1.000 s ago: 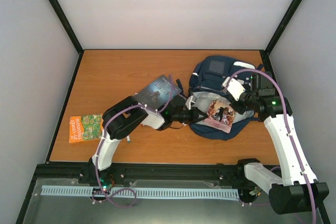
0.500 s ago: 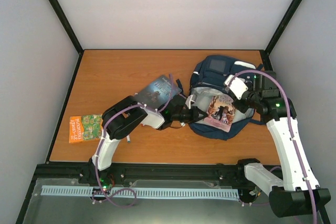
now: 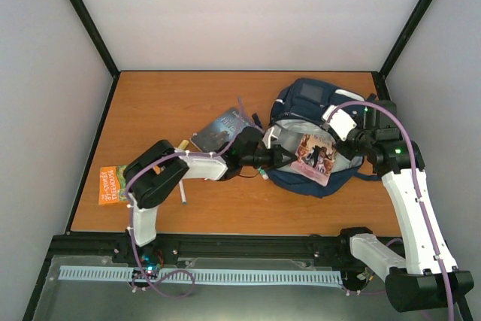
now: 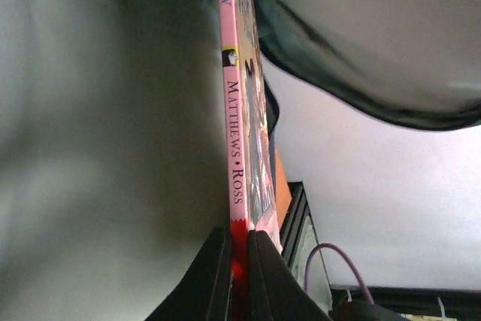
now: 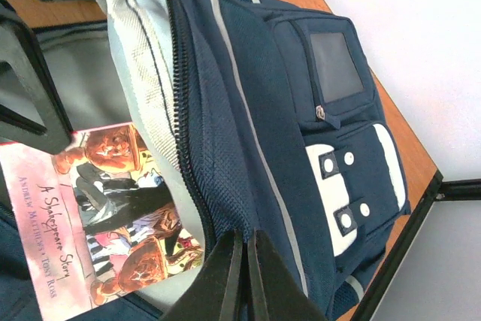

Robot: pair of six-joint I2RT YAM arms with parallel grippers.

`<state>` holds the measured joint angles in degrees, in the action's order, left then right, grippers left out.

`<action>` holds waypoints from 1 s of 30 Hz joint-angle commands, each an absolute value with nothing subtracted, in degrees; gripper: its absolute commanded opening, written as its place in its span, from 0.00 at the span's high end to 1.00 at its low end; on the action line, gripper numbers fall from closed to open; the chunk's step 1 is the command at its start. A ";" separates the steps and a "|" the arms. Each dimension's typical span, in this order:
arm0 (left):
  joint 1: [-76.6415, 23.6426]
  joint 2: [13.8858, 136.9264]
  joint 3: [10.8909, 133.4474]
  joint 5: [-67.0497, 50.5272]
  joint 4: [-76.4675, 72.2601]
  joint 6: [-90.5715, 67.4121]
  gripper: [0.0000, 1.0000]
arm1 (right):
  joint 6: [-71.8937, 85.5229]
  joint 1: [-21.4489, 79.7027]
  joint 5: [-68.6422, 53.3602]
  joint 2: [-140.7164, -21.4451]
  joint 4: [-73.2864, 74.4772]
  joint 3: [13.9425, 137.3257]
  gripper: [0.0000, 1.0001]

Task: Pack the student bag
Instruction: Place the book in the student bag.

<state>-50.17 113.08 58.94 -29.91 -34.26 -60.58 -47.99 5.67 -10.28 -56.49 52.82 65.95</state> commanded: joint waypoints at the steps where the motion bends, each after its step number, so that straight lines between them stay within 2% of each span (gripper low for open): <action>1: -49.83 107.10 59.32 -26.31 -29.42 -57.62 0.99 | -47.88 5.89 -9.02 -55.42 49.75 66.72 0.97; 9: -49.48 116.39 62.43 -21.65 -34.77 -66.62 0.99 | -47.38 5.89 -10.65 -54.06 51.39 66.79 0.97; 18: -48.66 124.22 66.45 -17.69 -39.42 -67.42 0.99 | -47.70 5.89 -12.15 -52.56 52.53 65.12 0.97; 22: -47.93 127.36 67.93 -19.67 -43.39 -65.31 0.99 | -47.81 5.89 -11.35 -51.79 52.52 64.37 0.97; 30: -46.41 131.45 72.58 -19.04 -40.11 -64.95 0.99 | -47.67 5.89 -11.26 -51.76 52.73 64.60 0.97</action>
